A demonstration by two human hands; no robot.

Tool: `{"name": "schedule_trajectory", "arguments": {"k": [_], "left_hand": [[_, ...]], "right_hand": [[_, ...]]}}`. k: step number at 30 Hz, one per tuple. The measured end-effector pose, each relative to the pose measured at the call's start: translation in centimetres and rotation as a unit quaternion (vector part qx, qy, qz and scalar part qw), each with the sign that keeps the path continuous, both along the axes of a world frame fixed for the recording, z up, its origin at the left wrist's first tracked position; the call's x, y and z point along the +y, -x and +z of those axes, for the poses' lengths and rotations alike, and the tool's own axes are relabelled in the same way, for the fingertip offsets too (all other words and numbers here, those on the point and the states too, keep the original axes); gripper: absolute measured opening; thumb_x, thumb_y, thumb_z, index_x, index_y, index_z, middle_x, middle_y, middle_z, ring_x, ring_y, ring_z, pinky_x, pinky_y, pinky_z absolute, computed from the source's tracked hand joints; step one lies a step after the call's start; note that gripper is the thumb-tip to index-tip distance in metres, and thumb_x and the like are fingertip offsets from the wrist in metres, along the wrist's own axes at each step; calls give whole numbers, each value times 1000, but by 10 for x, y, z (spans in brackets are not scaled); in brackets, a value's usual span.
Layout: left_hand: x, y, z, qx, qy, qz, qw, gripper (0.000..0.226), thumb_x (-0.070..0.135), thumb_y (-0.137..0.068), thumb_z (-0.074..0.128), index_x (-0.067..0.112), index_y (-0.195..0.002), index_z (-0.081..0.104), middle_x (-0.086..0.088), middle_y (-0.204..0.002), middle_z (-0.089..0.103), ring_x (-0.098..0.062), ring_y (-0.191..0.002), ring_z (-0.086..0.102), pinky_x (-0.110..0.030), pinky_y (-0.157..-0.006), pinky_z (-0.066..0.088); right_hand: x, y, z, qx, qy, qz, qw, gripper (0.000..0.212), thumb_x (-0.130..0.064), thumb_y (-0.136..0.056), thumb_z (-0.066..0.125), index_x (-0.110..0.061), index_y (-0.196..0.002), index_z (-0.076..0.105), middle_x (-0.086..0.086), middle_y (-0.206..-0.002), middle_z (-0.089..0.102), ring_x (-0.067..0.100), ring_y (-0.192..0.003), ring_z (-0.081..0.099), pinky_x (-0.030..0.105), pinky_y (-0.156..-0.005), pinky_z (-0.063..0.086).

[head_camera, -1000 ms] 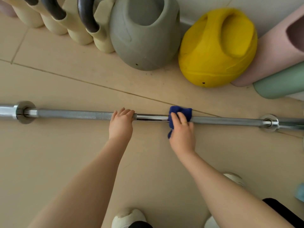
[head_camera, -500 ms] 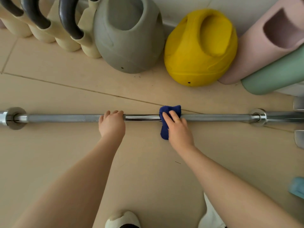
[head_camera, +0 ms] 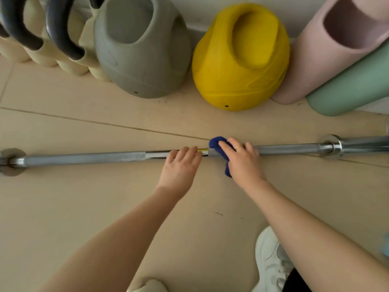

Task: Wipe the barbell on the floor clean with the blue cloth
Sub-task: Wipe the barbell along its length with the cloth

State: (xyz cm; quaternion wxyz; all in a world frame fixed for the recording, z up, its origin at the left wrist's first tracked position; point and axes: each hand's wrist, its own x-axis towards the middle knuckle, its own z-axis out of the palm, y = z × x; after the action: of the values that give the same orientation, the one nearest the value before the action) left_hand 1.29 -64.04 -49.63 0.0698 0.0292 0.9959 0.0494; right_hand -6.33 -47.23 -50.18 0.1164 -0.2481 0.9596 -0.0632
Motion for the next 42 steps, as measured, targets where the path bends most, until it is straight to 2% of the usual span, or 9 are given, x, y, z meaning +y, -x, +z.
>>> {"name": "schedule_trajectory", "arguments": {"k": [3,6,11,14,19,24,28,35,42], "left_hand": [[20,12,-3,-36,-13,10,999,49,10,-53,77,16,-101,69,0,-95,69,-22,-81,67,-30,-73,52],[25,25,-6,-32,13,32,999,45,16,-45,86,17,-86,67,1,-77,64,-23,-67,63,-29,-63,49],[21,37,-8,-5,35,12,999,31,13,-46,87,15,-66,62,0,-62,58,-23,-55,57,-28,-55,46],[18,37,-14,5,27,13,1000,31,10,-47,87,15,-68,64,-1,-64,58,-24,-56,57,-28,-58,46],[20,40,-20,24,-19,55,998,27,10,-54,85,16,-73,67,0,-69,62,-25,-64,61,-29,-62,47],[13,48,-23,29,-33,58,997,28,11,-55,87,13,-78,70,-2,-74,66,-27,-67,64,-31,-59,49],[16,51,-24,20,-39,77,996,27,5,-60,83,10,-83,69,-6,-77,66,-30,-68,63,-34,-59,48],[19,58,-19,-61,-29,109,992,29,7,-90,50,15,-117,55,-4,-116,56,-30,-108,51,-37,-89,36],[29,59,-13,-86,-23,150,985,33,3,-89,44,15,-119,52,-3,-119,51,-28,-110,46,-34,-91,33]], "right_hand": [[17,13,-2,0,-32,-114,993,46,0,-82,50,-17,-125,52,7,-137,47,37,-97,47,40,-78,39],[-14,-4,5,0,-6,-105,994,31,-2,-78,60,-9,-108,62,15,-114,60,37,-84,54,37,-70,45],[-11,-20,3,-16,42,-24,999,63,-3,-56,79,-11,-115,60,15,-113,60,36,-80,58,40,-66,50],[8,-5,2,67,18,-96,993,55,5,-58,75,-11,-109,64,17,-110,64,37,-74,57,40,-63,48],[-35,-22,-7,44,31,-82,995,53,-4,-57,76,-11,-109,66,11,-105,66,27,-64,58,30,-57,50],[2,3,0,-16,7,-12,1000,77,-3,-68,73,-12,-137,41,13,-137,45,36,-96,51,43,-81,44],[22,18,-6,30,12,-163,986,66,4,-75,63,-10,-137,42,16,-139,43,41,-96,50,46,-83,43],[26,19,-8,40,37,-11,998,72,2,-51,78,-11,-120,61,15,-118,61,37,-74,58,40,-62,51],[81,48,-4,21,-68,-224,972,54,-5,-88,50,-18,-139,35,11,-144,32,38,-107,42,45,-88,38]]}}
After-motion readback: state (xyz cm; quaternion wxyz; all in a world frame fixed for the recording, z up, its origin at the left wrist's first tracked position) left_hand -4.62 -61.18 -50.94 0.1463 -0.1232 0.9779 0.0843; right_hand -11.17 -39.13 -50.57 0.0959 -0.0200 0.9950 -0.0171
